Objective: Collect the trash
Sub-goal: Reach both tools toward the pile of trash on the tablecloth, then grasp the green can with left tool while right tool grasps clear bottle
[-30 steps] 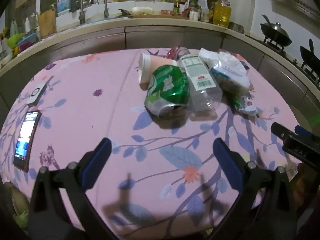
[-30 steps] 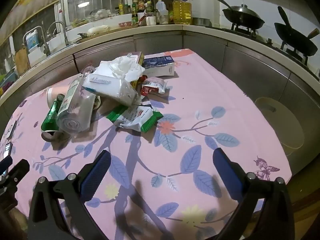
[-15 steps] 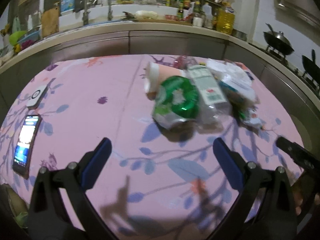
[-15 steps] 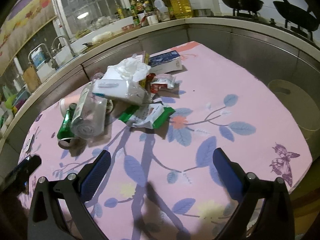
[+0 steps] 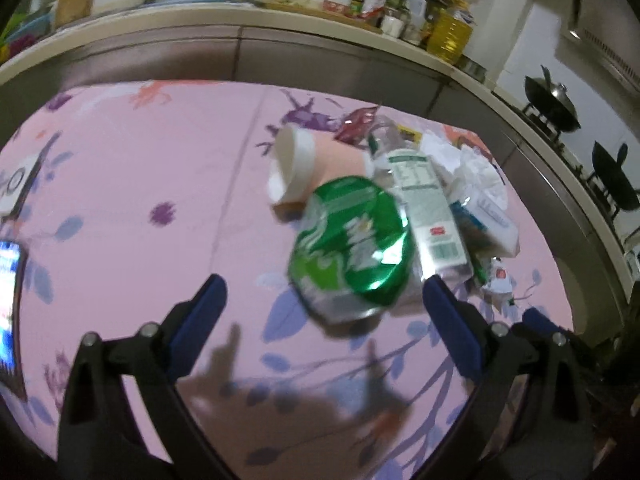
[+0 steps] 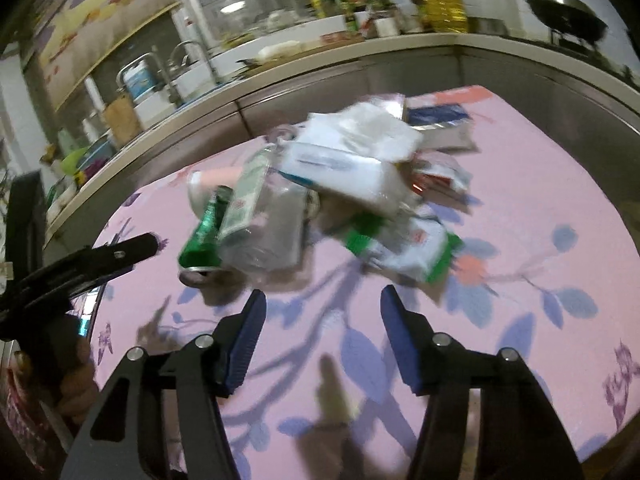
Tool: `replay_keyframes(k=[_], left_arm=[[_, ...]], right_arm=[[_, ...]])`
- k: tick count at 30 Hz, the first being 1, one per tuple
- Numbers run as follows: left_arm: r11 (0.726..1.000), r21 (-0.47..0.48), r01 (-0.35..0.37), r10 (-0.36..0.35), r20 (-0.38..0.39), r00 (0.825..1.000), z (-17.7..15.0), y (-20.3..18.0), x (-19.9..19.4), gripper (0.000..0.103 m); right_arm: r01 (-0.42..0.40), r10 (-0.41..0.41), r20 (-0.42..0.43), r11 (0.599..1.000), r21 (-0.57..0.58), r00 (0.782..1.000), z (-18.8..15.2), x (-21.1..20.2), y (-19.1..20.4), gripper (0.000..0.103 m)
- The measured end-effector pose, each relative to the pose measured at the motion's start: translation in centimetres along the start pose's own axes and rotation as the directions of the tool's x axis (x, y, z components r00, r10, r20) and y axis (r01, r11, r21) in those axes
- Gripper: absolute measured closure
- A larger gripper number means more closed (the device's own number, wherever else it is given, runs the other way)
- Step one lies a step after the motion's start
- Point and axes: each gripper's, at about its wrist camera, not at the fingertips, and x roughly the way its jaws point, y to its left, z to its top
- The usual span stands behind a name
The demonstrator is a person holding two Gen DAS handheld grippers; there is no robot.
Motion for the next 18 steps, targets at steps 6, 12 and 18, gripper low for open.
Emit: replay_keyframes(k=[6, 12, 18], left_arm=[[0.994, 0.098, -0.056, 0.06, -0.034, 0.998, 0.9, -2.4, 4.2, 0.008], [0.994, 0.084, -0.072, 0.074, -0.021, 0.997, 1.9, -2.0, 5.4, 0.009], [0.993, -0.011, -0.116, 0.116, -0.04, 0.992, 1.0, 2.4, 4.3, 0.009]], right_arm=[[-0.004, 0.004, 0.012, 1.0, 0.002, 1.0, 2.3, 1.2, 0.8, 0.046], [-0.009, 0.009, -0.01, 1.0, -0.019, 1.0, 3.4, 2.3, 1.7, 0.046], [-0.04, 0.038, -0.031, 0.997, -0.061, 0.999, 4.5, 3.9, 3.3, 0.046]])
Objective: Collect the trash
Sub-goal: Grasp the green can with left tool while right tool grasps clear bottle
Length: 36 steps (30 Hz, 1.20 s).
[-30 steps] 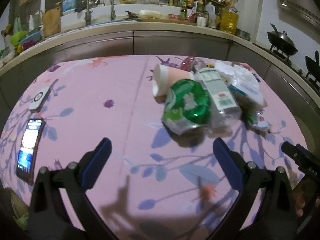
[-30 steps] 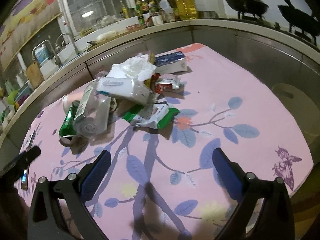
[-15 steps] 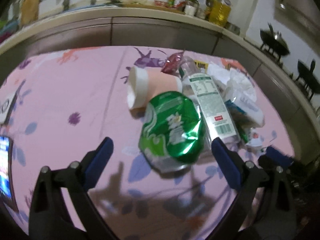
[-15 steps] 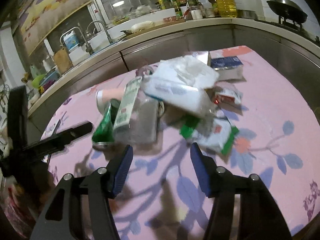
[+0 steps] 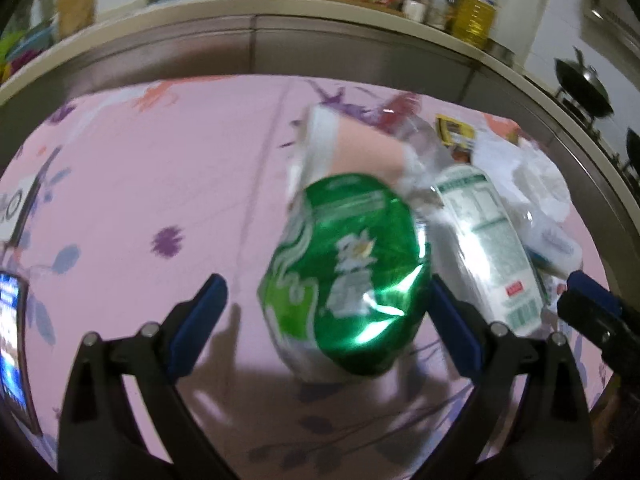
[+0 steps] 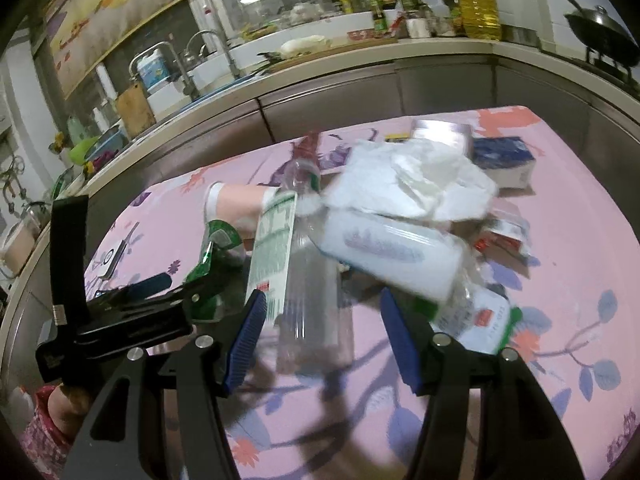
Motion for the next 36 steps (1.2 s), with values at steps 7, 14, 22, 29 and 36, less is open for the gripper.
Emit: replay_keyframes(k=[7, 14, 22, 29, 36], left_arm=[[0.999, 0.016, -0.035, 0.035, 0.003, 0.999, 0.3, 0.7, 0.8, 0.029], [1.0, 0.022, -0.021, 0.02, 0.037, 0.999, -0.2, 2.1, -0.2, 0.045], [0.999, 0.041, 0.021, -0.023, 0.072, 0.997, -2.9, 3.8, -3.8, 0.055], [0.994, 0.035, 0.101, -0.104, 0.097, 0.99, -3.4, 3.7, -6.1, 0.063], [0.987, 0.086, 0.138, -0.148, 0.124, 0.981, -3.0, 1.4, -7.1, 0.075]], right_arm=[[-0.055, 0.053, -0.088, 0.998, -0.03, 0.995, 0.7, 3.1, 1.8, 0.046], [-0.008, 0.005, -0.16, 1.0, -0.016, 0.987, 1.5, 5.6, 2.5, 0.035], [-0.033, 0.041, -0.194, 0.998, 0.047, 0.98, 0.0, 7.1, 2.7, 0.042], [-0.256, 0.297, -0.157, 0.936, 0.24, 0.942, -1.3, 3.1, 0.4, 0.044], [-0.373, 0.433, -0.067, 0.837, 0.402, 0.899, -1.2, -0.8, -2.4, 0.045]])
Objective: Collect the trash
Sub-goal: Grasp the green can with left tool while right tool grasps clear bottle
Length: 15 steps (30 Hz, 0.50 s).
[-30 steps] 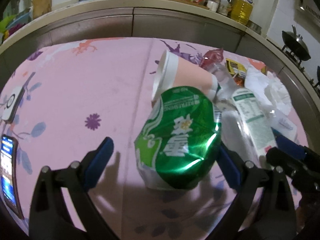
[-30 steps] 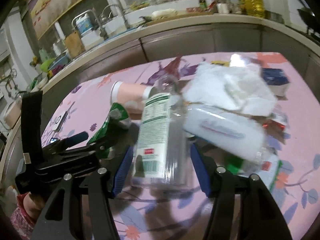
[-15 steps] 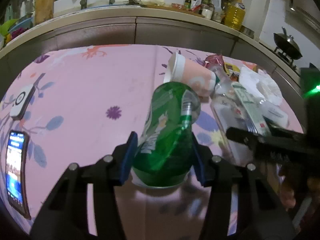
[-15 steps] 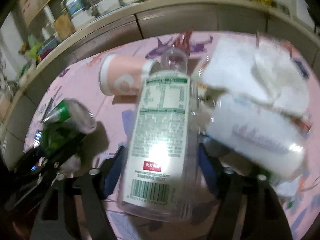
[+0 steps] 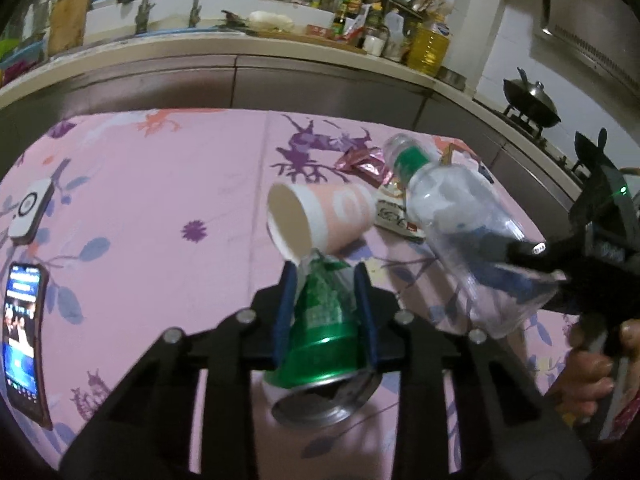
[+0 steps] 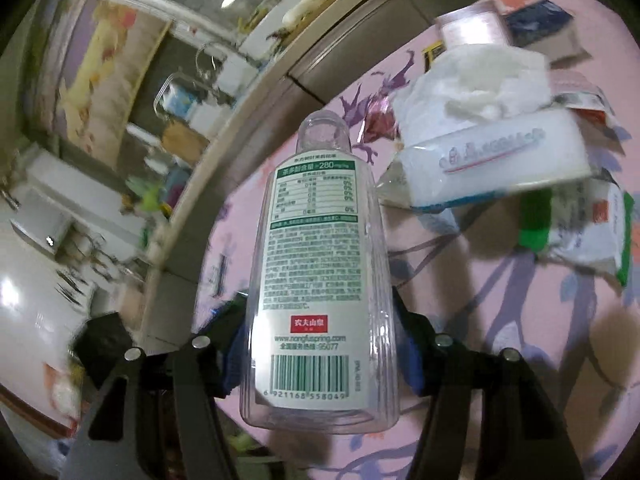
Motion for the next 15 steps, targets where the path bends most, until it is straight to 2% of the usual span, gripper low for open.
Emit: replay_keyframes(k=[5, 6, 7, 9, 12, 14, 15], left_arm=[[0.999, 0.018, -0.05, 0.05, -0.011, 0.999, -0.1, -0.8, 0.9, 0.073], [0.998, 0.019, -0.055, 0.055, -0.027, 0.998, -0.2, -0.6, 1.1, 0.065], [0.998, 0.018, -0.065, 0.066, -0.05, 0.997, -0.4, -0.6, 1.5, 0.052], [0.997, 0.001, -0.072, 0.072, -0.071, 0.995, -0.9, -0.1, 1.9, 0.045], [0.997, 0.01, -0.081, 0.082, -0.094, 0.992, -1.7, 0.3, 2.5, 0.045], [0.996, 0.027, -0.082, 0.084, -0.094, 0.992, -2.1, 0.4, 2.6, 0.054], [0.997, 0.031, -0.077, 0.08, -0.092, 0.993, -2.1, 0.4, 2.5, 0.055]], right_arm=[[-0.107, 0.106, 0.009, 0.993, 0.06, 0.994, 0.2, -2.1, -0.6, 0.045], [-0.128, 0.128, 0.0, 0.989, 0.07, 0.992, 0.2, -2.0, -0.7, 0.045], [-0.152, 0.154, -0.014, 0.985, 0.086, 0.988, 0.1, -1.7, -0.9, 0.045], [-0.193, 0.2, -0.043, 0.973, 0.126, 0.979, 0.1, -0.7, -1.4, 0.045], [-0.215, 0.229, -0.077, 0.964, 0.156, 0.97, -0.1, 0.3, -1.5, 0.045], [-0.221, 0.237, -0.095, 0.963, 0.153, 0.967, -0.2, 0.7, -1.2, 0.045], [-0.226, 0.242, -0.098, 0.962, 0.151, 0.965, -0.2, 0.7, -1.1, 0.045]])
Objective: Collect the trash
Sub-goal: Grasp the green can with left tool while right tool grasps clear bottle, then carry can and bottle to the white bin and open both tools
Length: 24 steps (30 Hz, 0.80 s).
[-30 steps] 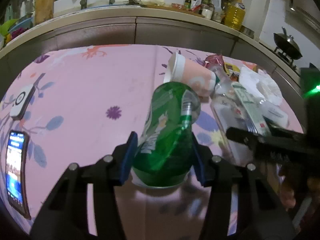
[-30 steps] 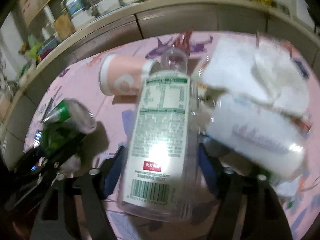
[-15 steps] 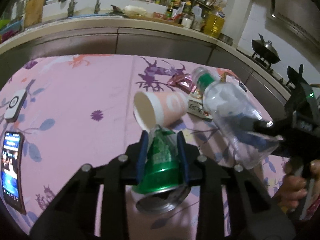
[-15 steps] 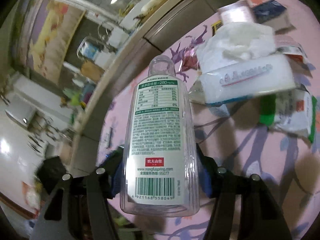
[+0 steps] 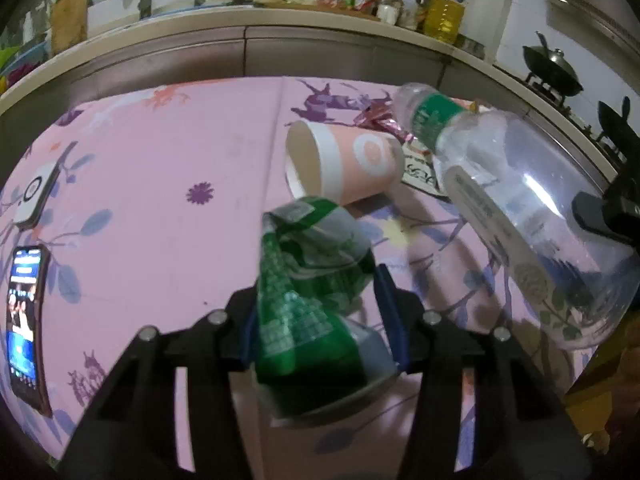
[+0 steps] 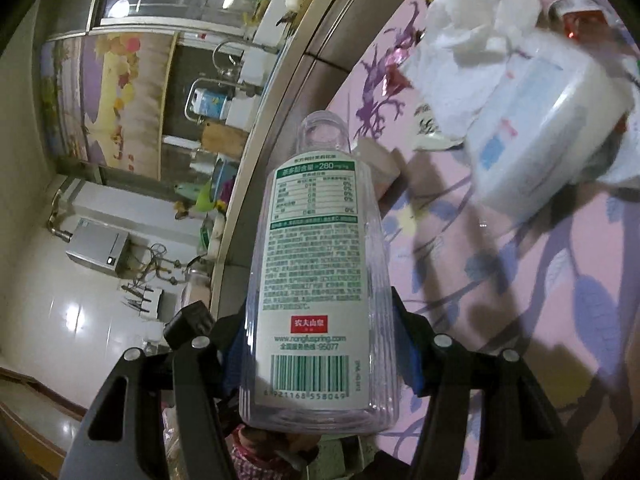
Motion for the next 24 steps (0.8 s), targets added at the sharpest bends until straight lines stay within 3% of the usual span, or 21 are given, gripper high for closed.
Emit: replay_keyframes(k=[6, 11, 15, 19, 22, 23, 24], left_arm=[[1.0, -0.004, 0.018, -0.018, 0.037, 0.999, 0.6, 0.2, -1.7, 0.057], [0.994, -0.008, 0.109, -0.109, 0.066, 0.992, 2.4, -1.1, -3.4, 0.057], [0.977, 0.084, 0.195, -0.202, 0.075, 0.977, 5.3, -6.0, -3.4, 0.057], [0.932, 0.217, 0.291, -0.306, 0.036, 0.951, 8.0, -13.8, -1.6, 0.058], [0.873, 0.321, 0.368, -0.378, -0.032, 0.925, 9.4, -21.2, 0.5, 0.058], [0.842, 0.347, 0.413, -0.413, -0.08, 0.907, 9.8, -24.6, 1.6, 0.058], [0.822, 0.361, 0.44, -0.432, -0.11, 0.895, 10.0, -26.7, 2.2, 0.058]], right_arm=[[-0.046, 0.047, 0.01, 0.999, -0.026, 0.999, 0.1, -0.6, 1.0, 0.045], [-0.087, 0.089, 0.055, 0.996, -0.033, 0.994, 0.5, -2.7, 1.2, 0.045], [-0.087, 0.094, 0.159, 0.995, -0.051, 0.983, 0.9, -6.6, 0.6, 0.045], [-0.032, 0.043, 0.336, 0.999, -0.038, 0.941, 0.6, -13.7, -2.3, 0.045], [-0.005, -0.015, 0.463, 0.999, 0.043, 0.886, -0.1, -19.8, -6.2, 0.045], [-0.006, -0.03, 0.488, 0.997, 0.072, 0.872, -0.5, -21.1, -7.3, 0.045], [-0.01, -0.07, 0.537, 0.989, 0.145, 0.841, -1.1, -23.9, -9.5, 0.045]])
